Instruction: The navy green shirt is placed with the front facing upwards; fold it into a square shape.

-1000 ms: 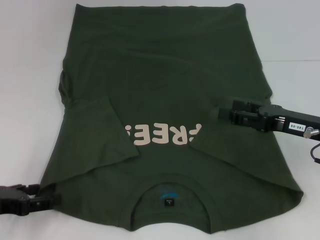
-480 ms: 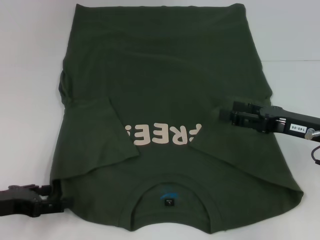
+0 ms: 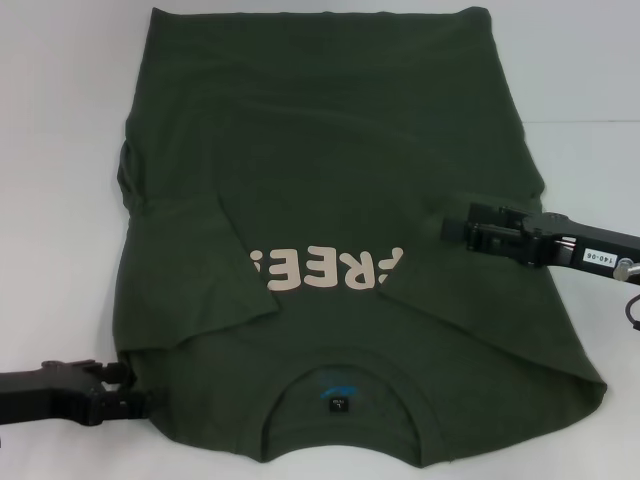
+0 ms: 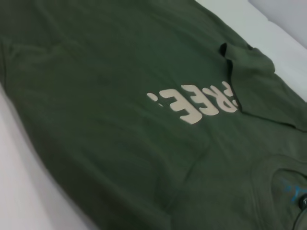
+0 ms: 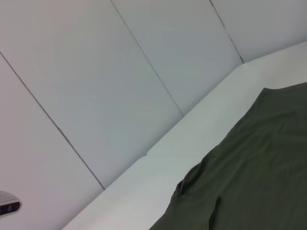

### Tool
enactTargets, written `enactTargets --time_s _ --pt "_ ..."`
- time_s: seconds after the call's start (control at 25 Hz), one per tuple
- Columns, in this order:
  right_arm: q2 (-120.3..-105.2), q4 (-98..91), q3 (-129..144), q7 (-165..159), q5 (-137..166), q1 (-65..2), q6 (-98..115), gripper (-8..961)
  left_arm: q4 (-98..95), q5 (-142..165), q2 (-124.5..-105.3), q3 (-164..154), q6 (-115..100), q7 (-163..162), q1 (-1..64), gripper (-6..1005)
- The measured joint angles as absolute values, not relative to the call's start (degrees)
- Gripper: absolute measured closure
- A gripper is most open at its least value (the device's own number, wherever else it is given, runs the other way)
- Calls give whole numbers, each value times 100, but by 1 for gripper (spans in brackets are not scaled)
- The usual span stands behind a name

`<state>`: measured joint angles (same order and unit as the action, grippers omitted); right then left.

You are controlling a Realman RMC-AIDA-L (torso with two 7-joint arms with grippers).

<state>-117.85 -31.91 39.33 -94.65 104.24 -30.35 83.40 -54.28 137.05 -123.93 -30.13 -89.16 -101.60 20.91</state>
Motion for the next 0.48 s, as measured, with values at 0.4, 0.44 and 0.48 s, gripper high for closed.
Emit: enactTargets --time_s 0.4,0.44,0.48 --pt "-11794 -3191 3910 -9455 10424 -3023 8350 57 -5388 13732 -12392 -3124 -8890 -10226 2162 150" --pt "-11794 -3191 3906 -9457 10424 -3023 8361 57 -5391 13732 -12392 -3125 -8881 -10253 2163 154" --pt "-11793 -3191 3896 -9460 10424 -3023 8380 58 -5396 13734 -12391 -3126 -8863 -10285 2167 158"
